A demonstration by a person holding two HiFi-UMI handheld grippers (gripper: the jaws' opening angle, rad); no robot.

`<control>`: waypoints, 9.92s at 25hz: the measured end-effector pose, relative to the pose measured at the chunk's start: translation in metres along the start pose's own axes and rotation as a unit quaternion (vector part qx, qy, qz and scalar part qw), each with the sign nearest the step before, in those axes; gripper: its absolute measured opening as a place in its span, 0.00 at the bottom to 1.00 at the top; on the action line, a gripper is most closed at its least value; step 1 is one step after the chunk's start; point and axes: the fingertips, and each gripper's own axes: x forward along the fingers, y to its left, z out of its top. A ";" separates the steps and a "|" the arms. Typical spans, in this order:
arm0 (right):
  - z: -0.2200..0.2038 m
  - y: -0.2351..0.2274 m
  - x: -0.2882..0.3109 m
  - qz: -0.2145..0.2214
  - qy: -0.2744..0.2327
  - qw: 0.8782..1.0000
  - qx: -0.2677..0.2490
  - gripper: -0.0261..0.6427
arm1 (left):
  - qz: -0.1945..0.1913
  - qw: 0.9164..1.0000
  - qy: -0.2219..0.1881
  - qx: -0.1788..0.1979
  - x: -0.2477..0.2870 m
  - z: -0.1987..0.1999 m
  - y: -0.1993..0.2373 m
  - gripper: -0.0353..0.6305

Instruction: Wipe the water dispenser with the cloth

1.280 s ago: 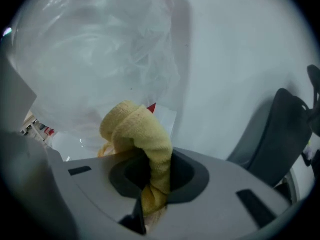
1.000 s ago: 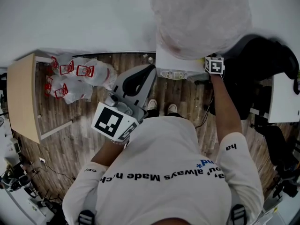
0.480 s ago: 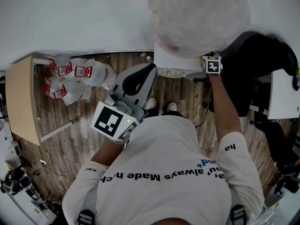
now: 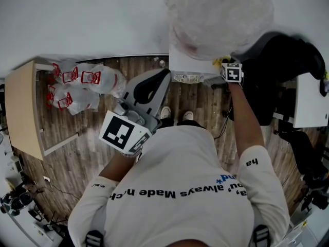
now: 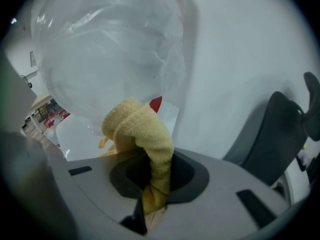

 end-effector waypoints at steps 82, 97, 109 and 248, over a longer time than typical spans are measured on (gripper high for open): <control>0.010 0.288 -0.053 0.085 -0.074 0.986 -0.126 0.13 | 0.022 1.000 0.006 0.000 -0.047 -0.002 0.010 0.08; -0.011 0.264 -0.039 0.067 -0.043 0.990 -0.121 0.13 | 0.017 1.000 0.008 0.007 -0.043 0.001 0.008 0.08; -0.026 0.223 -0.042 0.047 -0.033 0.993 -0.099 0.13 | -0.002 1.000 0.008 0.006 -0.018 -0.003 -0.007 0.08; -0.072 0.215 -0.002 0.100 0.059 0.993 -0.008 0.13 | 0.050 0.999 0.011 0.003 -0.045 -0.004 -0.003 0.08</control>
